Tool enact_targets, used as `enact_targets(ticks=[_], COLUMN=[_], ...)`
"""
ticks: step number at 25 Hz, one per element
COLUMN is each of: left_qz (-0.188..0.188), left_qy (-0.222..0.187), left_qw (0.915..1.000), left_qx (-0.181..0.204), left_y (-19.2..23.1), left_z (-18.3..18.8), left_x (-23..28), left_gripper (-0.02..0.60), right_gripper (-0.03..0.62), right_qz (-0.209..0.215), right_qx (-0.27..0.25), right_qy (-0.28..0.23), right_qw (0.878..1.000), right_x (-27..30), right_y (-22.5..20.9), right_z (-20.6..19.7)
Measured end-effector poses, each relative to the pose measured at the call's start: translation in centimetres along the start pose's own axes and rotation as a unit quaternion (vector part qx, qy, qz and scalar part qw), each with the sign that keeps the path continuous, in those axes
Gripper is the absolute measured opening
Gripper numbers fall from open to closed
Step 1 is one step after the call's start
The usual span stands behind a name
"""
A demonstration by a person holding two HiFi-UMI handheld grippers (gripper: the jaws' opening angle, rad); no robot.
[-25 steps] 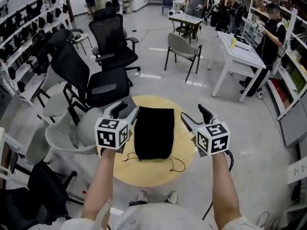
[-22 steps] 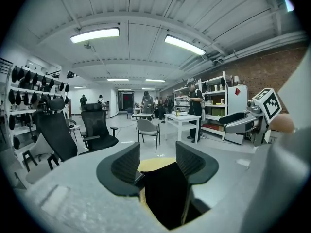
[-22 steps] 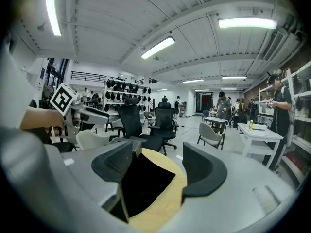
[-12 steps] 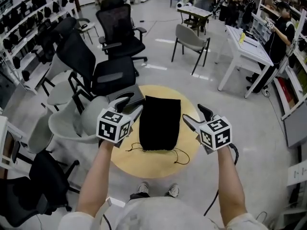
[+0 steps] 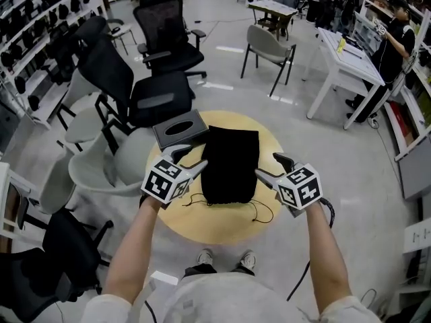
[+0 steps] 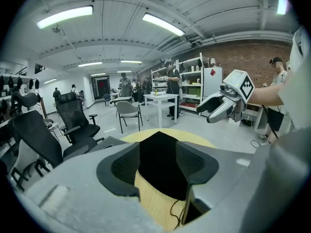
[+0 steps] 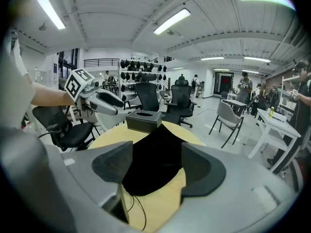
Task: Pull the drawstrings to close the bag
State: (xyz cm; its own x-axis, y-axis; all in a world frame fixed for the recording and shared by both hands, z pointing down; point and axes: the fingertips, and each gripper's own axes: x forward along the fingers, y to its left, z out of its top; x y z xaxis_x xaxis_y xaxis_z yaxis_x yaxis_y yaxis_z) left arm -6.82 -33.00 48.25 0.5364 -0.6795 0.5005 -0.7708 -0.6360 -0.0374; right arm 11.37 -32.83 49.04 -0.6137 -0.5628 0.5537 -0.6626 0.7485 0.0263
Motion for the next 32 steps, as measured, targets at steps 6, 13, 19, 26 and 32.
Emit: enact_targets(ticks=[6,13,19,26,32], left_qz=[-0.041,-0.086,-0.126,-0.162,-0.173], left_qy=[0.036,0.063,0.085,0.123,0.156], left_qw=[0.9982,0.9930,0.9860,0.9758,0.9700], left_qx=[0.026,0.052,0.069,0.079,0.072], left_y=[-0.8,-1.3,-2.1,-4.1,-5.3], left_z=[-2.7,-5.2,-7.1,-10.6,-13.5], left_x=[0.7,1.4,2.0,2.9,3.2], left_gripper=[0.239,0.239,0.239,0.239,0.239], right_gripper=[0.306,0.295,0.295,0.282,0.272], right_qz=[0.000,-0.005,-0.004,0.019,0.036], right_qx=[0.003,0.014,0.012,0.015,0.015], right_qy=[0.029,0.061,0.088,0.128,0.156], right_qw=[1.000,0.998,0.996,0.991,0.987], right_x=[0.9,2.2,2.6,3.3,3.8], right_y=[1.4,2.9,3.9,5.3,5.7], right_z=[-1.9,-4.1,-5.3,-8.7,-11.4])
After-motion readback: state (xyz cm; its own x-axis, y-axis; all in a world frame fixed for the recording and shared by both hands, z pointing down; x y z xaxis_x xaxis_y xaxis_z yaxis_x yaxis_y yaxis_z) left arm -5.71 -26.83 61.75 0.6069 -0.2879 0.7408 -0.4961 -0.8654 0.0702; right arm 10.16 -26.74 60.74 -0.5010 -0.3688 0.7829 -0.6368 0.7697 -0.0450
